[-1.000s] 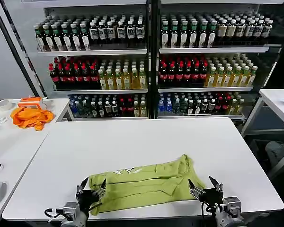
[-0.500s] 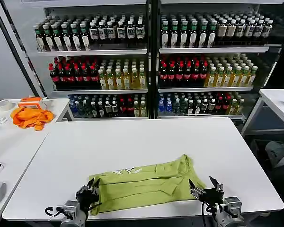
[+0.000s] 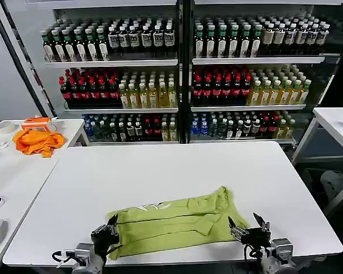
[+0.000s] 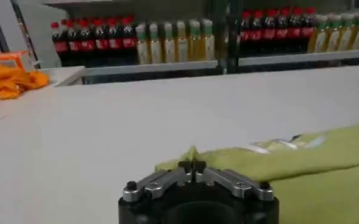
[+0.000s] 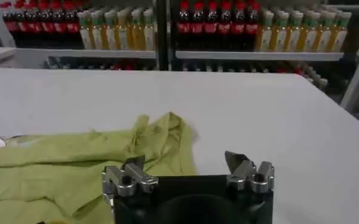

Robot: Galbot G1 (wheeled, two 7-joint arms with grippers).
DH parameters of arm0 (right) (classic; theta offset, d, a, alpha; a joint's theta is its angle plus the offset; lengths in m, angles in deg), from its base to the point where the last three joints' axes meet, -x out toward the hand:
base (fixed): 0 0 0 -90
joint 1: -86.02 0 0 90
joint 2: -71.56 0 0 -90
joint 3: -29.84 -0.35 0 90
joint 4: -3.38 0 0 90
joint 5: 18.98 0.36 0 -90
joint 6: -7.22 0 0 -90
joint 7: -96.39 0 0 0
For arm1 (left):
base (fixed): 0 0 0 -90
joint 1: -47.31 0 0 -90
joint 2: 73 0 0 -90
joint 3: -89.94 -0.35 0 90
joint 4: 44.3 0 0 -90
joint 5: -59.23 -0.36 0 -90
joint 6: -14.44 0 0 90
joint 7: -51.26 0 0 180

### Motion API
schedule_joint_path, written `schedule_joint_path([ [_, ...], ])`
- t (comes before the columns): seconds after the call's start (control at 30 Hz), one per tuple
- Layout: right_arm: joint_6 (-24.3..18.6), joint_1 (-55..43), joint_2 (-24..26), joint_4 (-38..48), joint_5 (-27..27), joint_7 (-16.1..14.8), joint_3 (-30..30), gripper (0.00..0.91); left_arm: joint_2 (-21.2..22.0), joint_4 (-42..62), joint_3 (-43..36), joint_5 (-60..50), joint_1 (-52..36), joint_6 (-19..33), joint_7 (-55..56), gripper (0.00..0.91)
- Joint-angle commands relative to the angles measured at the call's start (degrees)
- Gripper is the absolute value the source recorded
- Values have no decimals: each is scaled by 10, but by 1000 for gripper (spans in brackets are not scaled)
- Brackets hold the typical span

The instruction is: Fold and organize the clothes.

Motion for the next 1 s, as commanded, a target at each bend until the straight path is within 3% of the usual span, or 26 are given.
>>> schedule_joint_path([
  [0.03, 0, 0, 0, -1, 0, 0, 1, 907, 17, -76, -4, 6, 56, -11, 6, 20],
  [0.47, -3, 8, -11, 1, -6, -2, 2, 907, 21, -47, 13, -21, 60, -54, 24, 50],
  [0.5, -3, 8, -13, 2, -7, -2, 3, 907, 22, -44, 12, -27, 59, -55, 23, 282],
  [0.53, -4, 8, -13, 3, -7, -2, 4, 907, 22, -41, 10, -33, 59, -56, 21, 786],
  [0.57, -4, 7, -14, 4, -8, -2, 5, 907, 23, -39, 7, -37, 60, -56, 19, 786],
  [0.6, -4, 7, -14, 5, -8, -2, 5, 907, 25, -39, 5, -39, 60, -56, 18, 907],
  [0.8, -3, 2, -13, 7, -7, -2, 4, 907, 51, -42, -10, -40, 60, -32, 20, 907],
  [1.0, -4, 3, -16, 9, -7, -2, 3, 907, 97, -27, -22, -66, 51, 60, 63, 907],
])
